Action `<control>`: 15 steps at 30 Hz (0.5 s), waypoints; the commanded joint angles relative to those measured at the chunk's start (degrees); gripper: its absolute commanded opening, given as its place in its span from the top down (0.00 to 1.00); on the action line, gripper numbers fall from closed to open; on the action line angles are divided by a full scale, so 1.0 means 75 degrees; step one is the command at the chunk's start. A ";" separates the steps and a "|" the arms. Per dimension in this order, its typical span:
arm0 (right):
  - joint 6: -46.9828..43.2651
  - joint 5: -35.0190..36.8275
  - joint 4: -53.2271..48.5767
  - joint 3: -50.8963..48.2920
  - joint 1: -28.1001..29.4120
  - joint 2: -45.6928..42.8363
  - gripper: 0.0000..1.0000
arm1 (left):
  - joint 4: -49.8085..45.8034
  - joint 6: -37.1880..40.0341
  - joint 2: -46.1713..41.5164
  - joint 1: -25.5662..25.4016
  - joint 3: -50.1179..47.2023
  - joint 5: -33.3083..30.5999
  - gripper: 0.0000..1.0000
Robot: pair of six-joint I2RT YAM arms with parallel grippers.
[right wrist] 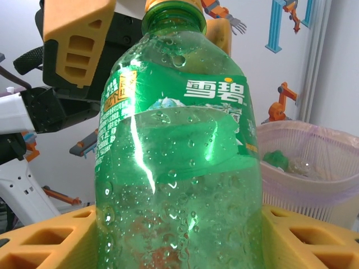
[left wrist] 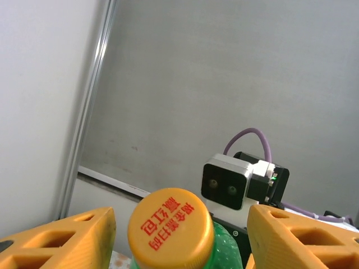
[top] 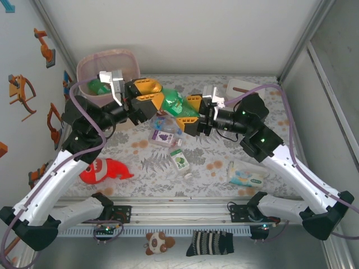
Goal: Put the plastic bottles in the bin
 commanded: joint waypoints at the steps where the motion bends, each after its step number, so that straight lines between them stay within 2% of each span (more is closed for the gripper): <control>1: -0.0134 0.0027 -0.0020 0.0111 0.0093 -0.0154 0.54 | 0.0201 0.0040 0.0082 -0.0037 0.0252 0.0048 0.40; 8: -0.0231 0.0027 -0.0156 0.0110 0.0104 -0.0160 0.54 | 0.0283 0.0032 0.0141 -0.0028 0.0308 0.0046 0.58; 15: -0.0271 0.0141 -0.0219 0.0111 0.0116 -0.0192 0.54 | 0.0158 0.0210 0.0037 -0.0037 0.0315 0.0011 0.72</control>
